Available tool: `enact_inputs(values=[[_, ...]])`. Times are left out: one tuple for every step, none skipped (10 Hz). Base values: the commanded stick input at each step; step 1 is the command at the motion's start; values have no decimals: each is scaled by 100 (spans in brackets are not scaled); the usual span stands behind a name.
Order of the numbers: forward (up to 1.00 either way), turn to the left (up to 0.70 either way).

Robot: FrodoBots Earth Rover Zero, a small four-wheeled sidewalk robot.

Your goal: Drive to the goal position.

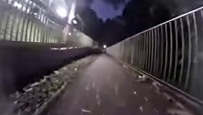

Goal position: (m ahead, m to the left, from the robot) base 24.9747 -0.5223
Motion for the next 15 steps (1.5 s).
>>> enact_inputs(values=[[70, 0], [70, 0], [70, 0], [70, 0], [70, 0], [70, 0], [70, 0], [70, 0], [70, 0], [70, 0], [70, 0], [70, 0], [70, 35], [70, 16], [70, 0]])
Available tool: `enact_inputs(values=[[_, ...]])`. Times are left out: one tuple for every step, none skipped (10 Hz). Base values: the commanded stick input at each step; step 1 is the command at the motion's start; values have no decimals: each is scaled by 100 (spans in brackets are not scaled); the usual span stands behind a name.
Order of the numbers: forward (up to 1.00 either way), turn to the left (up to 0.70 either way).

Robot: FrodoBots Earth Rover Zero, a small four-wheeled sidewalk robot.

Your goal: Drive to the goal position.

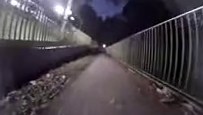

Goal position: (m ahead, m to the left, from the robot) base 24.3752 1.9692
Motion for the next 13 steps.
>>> enact_inputs(values=[[70, 0], [70, 0], [70, 0], [70, 0], [70, 0], [70, 0], [70, 0], [70, 0], [70, 0], [70, 0], [70, 0], [70, 0], [70, 0]])
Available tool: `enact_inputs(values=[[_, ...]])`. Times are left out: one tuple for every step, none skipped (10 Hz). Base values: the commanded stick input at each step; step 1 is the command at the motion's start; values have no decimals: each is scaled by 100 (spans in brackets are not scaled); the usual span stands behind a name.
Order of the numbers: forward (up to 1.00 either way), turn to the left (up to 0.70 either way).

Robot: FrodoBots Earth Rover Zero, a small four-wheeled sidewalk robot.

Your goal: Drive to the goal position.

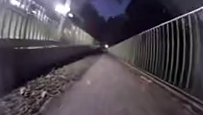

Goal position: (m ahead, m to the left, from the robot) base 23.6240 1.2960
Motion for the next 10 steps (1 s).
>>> enact_inputs(values=[[70, 0], [70, 0], [70, 0], [70, 0], [70, 0], [70, 0], [70, 0], [70, 0], [70, 0], [70, 0]])
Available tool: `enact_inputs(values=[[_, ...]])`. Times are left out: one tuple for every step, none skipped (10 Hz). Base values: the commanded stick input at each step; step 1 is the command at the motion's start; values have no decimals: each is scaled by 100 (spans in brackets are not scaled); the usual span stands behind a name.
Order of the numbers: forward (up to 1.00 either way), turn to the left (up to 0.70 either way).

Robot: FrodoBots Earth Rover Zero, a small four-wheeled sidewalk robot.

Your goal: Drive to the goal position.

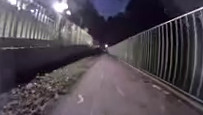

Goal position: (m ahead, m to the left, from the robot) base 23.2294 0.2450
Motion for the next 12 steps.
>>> enact_inputs(values=[[70, 0], [70, 0], [70, 0], [70, 0], [70, 0], [70, 0], [70, 0], [70, 0], [70, 0], [70, 0], [70, 0], [70, 0]])
